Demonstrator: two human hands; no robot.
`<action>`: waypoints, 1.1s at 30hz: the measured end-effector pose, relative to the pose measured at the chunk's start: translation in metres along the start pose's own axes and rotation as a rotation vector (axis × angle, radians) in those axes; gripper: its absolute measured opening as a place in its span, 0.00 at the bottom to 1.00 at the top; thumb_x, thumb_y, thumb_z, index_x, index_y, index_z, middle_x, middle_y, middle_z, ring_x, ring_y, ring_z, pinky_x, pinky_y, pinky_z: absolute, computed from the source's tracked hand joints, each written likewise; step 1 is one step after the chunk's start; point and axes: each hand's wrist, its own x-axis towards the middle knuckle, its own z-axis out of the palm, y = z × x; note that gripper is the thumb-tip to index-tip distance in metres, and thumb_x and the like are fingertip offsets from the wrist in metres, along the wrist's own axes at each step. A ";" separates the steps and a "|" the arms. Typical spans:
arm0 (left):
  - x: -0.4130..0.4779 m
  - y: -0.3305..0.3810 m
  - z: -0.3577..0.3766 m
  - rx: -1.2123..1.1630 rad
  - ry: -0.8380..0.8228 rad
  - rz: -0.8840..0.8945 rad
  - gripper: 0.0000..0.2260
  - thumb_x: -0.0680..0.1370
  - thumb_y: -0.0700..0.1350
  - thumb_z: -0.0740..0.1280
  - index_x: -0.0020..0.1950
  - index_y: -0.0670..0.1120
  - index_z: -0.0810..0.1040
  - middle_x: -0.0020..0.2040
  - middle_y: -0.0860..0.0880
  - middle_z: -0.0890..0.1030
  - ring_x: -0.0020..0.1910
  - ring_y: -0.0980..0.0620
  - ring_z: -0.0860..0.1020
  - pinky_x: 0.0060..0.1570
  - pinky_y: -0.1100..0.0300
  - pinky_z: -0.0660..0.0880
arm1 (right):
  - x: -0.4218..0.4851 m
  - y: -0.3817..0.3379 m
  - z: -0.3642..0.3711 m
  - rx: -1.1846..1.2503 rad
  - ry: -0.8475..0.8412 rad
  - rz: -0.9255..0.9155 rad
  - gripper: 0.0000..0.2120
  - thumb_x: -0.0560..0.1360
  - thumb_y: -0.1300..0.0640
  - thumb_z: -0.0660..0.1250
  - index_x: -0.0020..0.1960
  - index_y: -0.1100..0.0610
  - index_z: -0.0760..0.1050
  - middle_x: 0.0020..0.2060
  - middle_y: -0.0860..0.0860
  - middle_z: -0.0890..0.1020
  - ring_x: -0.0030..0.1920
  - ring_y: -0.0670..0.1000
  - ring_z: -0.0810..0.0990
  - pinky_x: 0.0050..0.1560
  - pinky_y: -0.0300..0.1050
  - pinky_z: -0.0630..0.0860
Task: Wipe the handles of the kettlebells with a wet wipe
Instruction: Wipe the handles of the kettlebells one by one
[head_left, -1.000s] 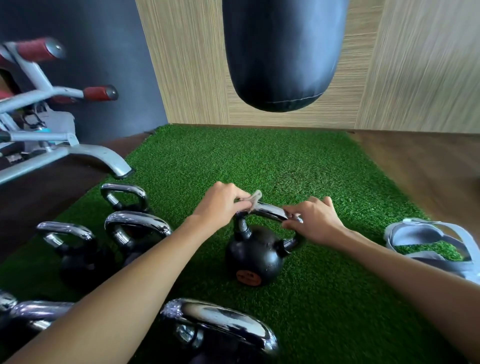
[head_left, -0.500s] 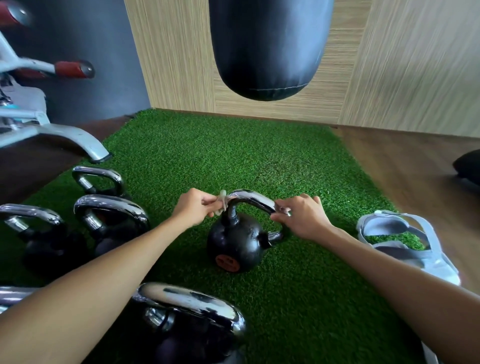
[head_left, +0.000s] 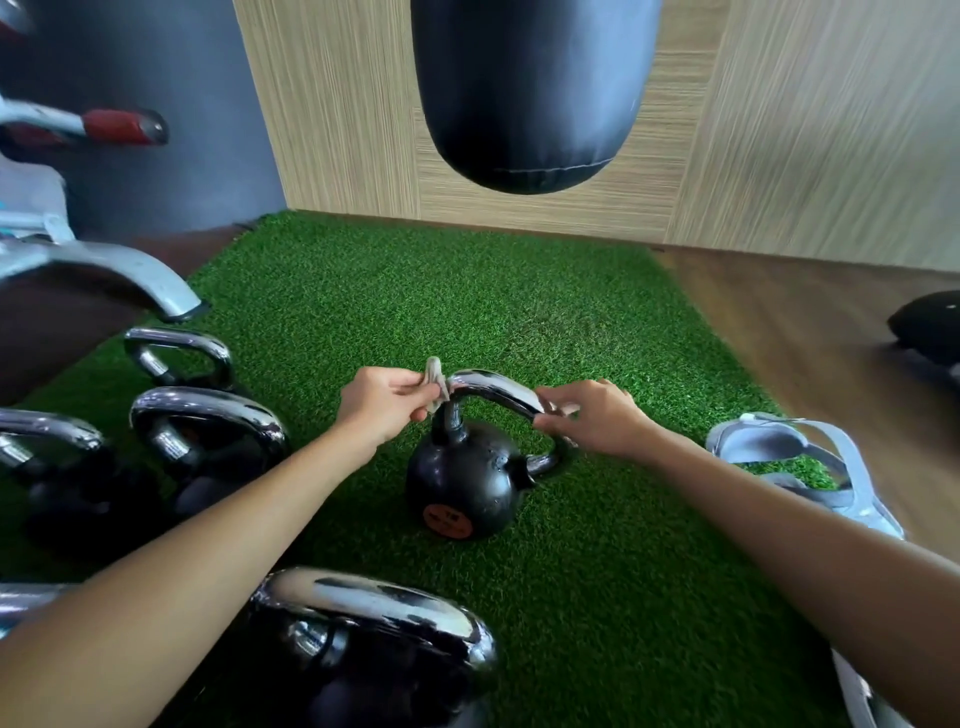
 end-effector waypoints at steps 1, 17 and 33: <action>-0.003 0.001 -0.001 -0.006 0.021 -0.003 0.13 0.73 0.51 0.78 0.56 0.52 0.85 0.39 0.57 0.87 0.35 0.61 0.84 0.32 0.65 0.76 | -0.001 -0.004 -0.003 0.012 -0.066 -0.007 0.25 0.77 0.44 0.69 0.73 0.42 0.70 0.66 0.45 0.79 0.64 0.51 0.79 0.66 0.53 0.72; 0.015 -0.034 -0.017 -0.790 0.097 -0.528 0.02 0.78 0.41 0.74 0.49 0.44 0.84 0.43 0.45 0.84 0.37 0.55 0.82 0.22 0.68 0.75 | 0.038 -0.070 -0.009 -0.035 -0.264 -0.048 0.15 0.78 0.50 0.70 0.45 0.63 0.79 0.49 0.58 0.84 0.50 0.57 0.84 0.56 0.55 0.78; 0.025 -0.031 -0.004 -0.444 -0.181 -0.502 0.14 0.79 0.46 0.73 0.64 0.46 0.81 0.57 0.47 0.84 0.52 0.53 0.81 0.39 0.64 0.74 | -0.008 -0.105 0.045 -0.086 0.079 0.270 0.20 0.76 0.42 0.70 0.35 0.57 0.74 0.28 0.48 0.75 0.24 0.46 0.68 0.21 0.34 0.63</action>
